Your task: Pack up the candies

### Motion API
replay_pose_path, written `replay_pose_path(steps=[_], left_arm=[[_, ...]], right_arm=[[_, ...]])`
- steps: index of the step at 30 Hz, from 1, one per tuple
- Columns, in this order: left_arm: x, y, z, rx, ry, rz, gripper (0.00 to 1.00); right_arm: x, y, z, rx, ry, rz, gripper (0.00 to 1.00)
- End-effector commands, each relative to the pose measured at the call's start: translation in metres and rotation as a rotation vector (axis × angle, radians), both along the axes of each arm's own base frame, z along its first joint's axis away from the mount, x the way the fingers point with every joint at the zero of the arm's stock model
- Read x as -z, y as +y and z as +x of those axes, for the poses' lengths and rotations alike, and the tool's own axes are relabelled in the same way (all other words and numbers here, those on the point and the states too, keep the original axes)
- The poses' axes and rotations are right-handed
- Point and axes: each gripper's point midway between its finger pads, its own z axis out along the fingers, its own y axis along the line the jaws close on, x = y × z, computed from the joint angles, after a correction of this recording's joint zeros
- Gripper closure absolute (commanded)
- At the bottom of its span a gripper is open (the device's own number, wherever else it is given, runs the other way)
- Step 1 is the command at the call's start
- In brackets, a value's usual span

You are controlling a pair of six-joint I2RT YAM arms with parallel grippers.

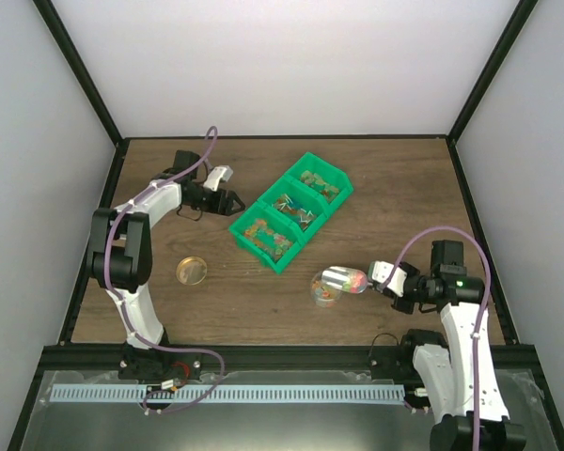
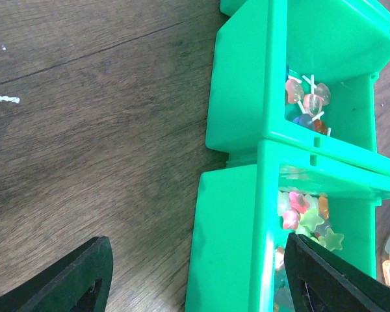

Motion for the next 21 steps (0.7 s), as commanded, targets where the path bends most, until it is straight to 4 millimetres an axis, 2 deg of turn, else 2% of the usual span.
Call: replay_pose_path(steps=[1,13,21], left_arm=[[-0.015,-0.005,0.000,0.012,-0.041,-0.031,0.25],[-0.011,-0.006,0.000,0.014,-0.038,-0.034,0.26],[-0.010,-0.006,0.002,0.010,-0.038,-0.039,0.26]], right_arm=[[-0.016,-0.005,-0.003,-0.030,-0.049,-0.060,0.99],[-0.031,-0.007,0.000,-0.071,0.009,-0.079,0.99],[-0.028,-0.013,0.003,-0.095,0.046,-0.122,0.99]])
